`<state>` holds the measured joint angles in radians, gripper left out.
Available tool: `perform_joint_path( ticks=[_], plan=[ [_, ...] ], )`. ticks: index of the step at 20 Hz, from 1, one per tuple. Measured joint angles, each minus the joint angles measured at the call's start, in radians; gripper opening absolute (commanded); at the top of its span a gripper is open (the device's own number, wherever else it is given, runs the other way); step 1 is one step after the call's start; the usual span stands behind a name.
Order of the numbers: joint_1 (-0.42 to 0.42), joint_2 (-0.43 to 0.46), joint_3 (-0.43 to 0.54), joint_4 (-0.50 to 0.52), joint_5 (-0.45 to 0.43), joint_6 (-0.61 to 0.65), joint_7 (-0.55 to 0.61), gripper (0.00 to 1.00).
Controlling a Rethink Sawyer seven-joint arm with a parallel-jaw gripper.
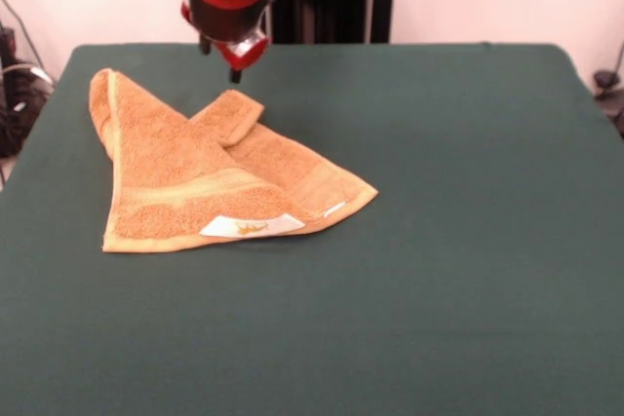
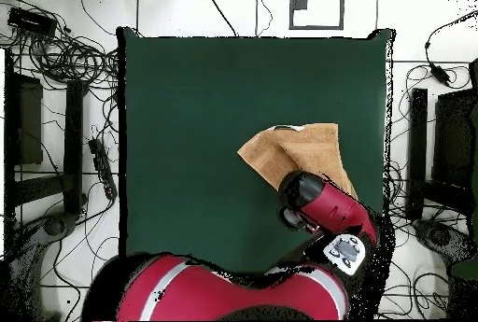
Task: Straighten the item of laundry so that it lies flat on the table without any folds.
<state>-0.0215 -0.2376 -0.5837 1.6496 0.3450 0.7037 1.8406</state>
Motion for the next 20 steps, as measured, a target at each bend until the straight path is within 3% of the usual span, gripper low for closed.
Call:
perform_joint_path(
  ticks=[11, 20],
  plan=[
    [0.074, -0.161, -0.02, -0.001, -0.001, 0.088, 0.0, 1.0],
    [0.055, -0.167, -0.028, -0.068, 0.0, 0.054, 0.0, 1.0]
  ],
)
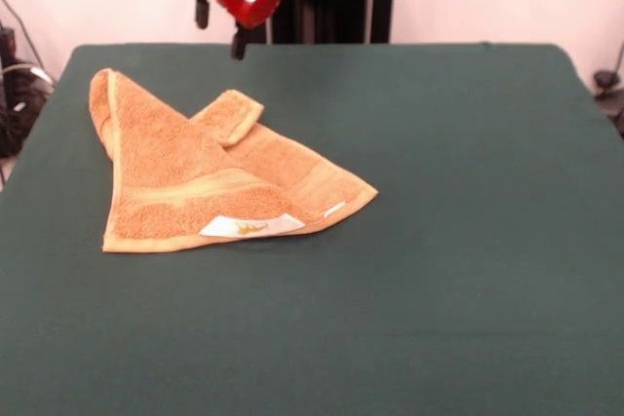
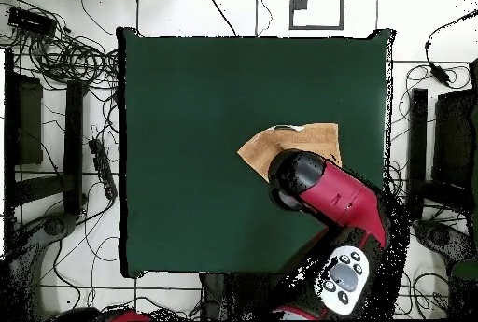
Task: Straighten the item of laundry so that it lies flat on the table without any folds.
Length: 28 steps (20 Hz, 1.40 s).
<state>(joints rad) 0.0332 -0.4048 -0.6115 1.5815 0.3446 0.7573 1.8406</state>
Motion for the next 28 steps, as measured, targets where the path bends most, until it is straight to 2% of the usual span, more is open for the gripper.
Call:
perform_joint_path(
  ticks=[10, 19, 22, 28],
  plan=[
    [-0.042, 0.048, 0.029, -0.011, 0.021, -0.177, 0.0, 1.0],
    [-0.121, 0.086, 0.159, 0.011, 0.065, -0.371, 0.0, 1.0],
    [-0.134, 0.101, 0.186, 0.011, 0.079, -0.387, 0.0, 1.0],
    [-0.112, 0.132, 0.172, 0.009, 0.095, -0.366, 0.0, 1.0]
  ],
)
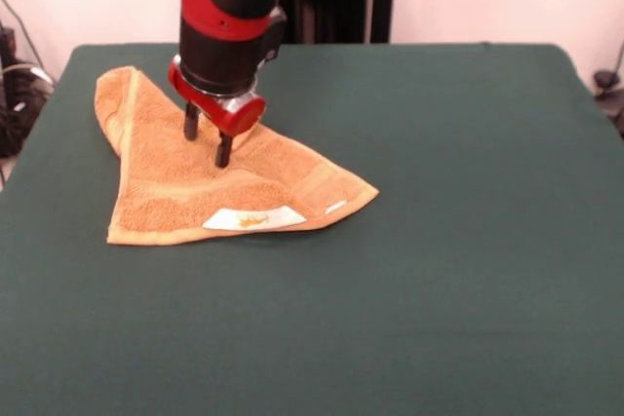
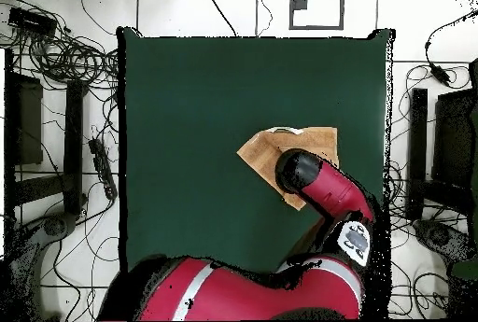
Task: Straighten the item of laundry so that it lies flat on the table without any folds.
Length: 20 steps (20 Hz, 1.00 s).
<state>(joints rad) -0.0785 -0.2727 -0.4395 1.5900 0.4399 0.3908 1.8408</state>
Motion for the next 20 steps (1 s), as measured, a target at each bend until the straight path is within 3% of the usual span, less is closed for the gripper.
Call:
perform_joint_path(
  ticks=[12, 20],
  plan=[
    [0.123, 0.009, -0.074, 0.0, 0.0, 0.165, 0.001, 1.0],
    [0.139, 0.008, -0.075, 0.001, 0.005, 0.192, 0.001, 1.0]
  ],
)
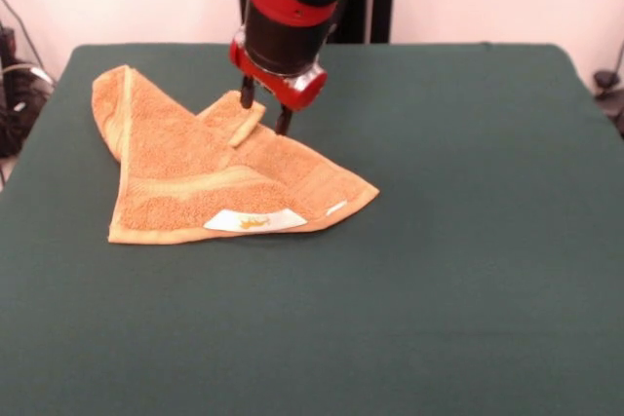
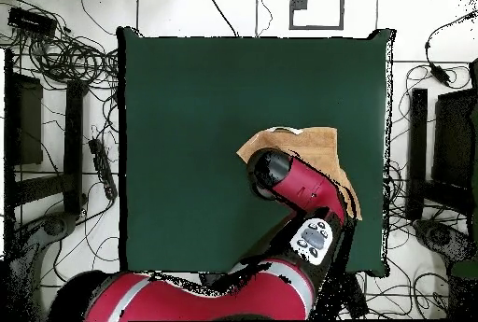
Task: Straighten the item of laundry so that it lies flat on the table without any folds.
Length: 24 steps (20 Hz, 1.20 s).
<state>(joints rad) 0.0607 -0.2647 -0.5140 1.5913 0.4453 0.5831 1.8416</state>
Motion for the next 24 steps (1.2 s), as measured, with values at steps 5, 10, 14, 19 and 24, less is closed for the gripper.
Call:
perform_joint_path(
  ticks=[5, 10, 14, 19, 24],
  plan=[
    [-0.008, 0.016, 0.0, 0.0, 0.001, -0.006, 0.0, 1.0],
    [-0.031, 0.052, -0.001, -0.001, 0.001, -0.028, 0.0, 1.0],
    [-0.039, 0.081, -0.013, -0.007, 0.004, -0.026, 0.0, 1.0],
    [-0.025, 0.101, -0.039, -0.032, 0.004, 0.0, 0.0, 1.0],
    [-0.02, 0.112, -0.055, -0.04, 0.004, 0.01, 0.0, 1.0]
  ],
)
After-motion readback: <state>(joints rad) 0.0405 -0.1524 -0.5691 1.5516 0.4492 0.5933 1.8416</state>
